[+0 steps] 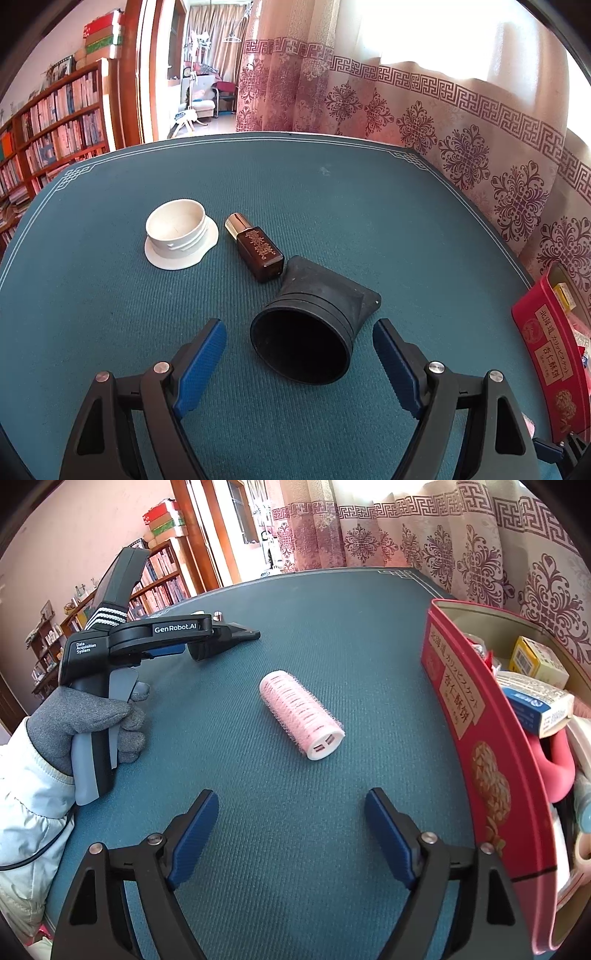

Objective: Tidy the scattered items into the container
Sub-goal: 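Grasp the pink hair roller with the right tool while the left tool grasps the black funnel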

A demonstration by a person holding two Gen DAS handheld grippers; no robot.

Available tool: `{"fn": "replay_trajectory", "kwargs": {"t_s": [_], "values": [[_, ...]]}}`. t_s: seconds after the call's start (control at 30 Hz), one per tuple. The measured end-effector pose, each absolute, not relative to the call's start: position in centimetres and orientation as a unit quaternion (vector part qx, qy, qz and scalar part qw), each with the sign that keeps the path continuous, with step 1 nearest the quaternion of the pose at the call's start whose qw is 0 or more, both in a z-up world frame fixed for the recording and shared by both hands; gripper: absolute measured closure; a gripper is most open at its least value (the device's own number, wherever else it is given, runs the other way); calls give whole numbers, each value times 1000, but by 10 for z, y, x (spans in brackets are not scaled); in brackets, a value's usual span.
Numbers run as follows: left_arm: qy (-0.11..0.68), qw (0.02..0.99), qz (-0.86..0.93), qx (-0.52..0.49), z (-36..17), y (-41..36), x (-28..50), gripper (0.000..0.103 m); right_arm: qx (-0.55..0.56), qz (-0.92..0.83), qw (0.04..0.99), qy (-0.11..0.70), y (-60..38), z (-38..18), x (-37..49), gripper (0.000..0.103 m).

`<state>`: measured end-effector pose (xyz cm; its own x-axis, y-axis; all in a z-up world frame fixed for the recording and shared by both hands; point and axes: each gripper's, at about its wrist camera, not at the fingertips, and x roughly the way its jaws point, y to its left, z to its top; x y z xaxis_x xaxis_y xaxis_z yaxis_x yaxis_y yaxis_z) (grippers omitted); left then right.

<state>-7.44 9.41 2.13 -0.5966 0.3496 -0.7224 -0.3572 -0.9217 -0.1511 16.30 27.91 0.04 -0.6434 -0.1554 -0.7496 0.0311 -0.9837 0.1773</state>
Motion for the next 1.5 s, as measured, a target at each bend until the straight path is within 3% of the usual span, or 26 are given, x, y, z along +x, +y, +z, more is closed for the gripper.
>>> {"fn": "replay_trajectory", "kwargs": {"t_s": [0.3,0.43,0.53,0.73,0.9,1.13,1.3,1.5], "values": [[-24,221,882,-415,15,89,-84,20,432,-897,77,-58,275,0,162,2],[-19,227,881,-414,15,92,-86,20,441,-894,73,-38,266,-2,164,1],[-20,238,880,-410,16,92,-85,42,445,-892,70,-28,263,-3,167,1],[-31,246,880,-406,16,90,-83,46,452,-890,60,-3,256,-4,167,0],[-39,249,879,-406,15,87,-82,47,451,-889,71,-28,264,1,171,0],[-47,253,875,-409,14,85,-82,47,409,-911,46,-31,269,36,156,7],[-50,254,875,-409,14,86,-82,47,419,-908,17,-20,276,35,111,44],[-52,256,874,-409,13,84,-83,47,439,-898,27,-4,263,10,81,49]]}}
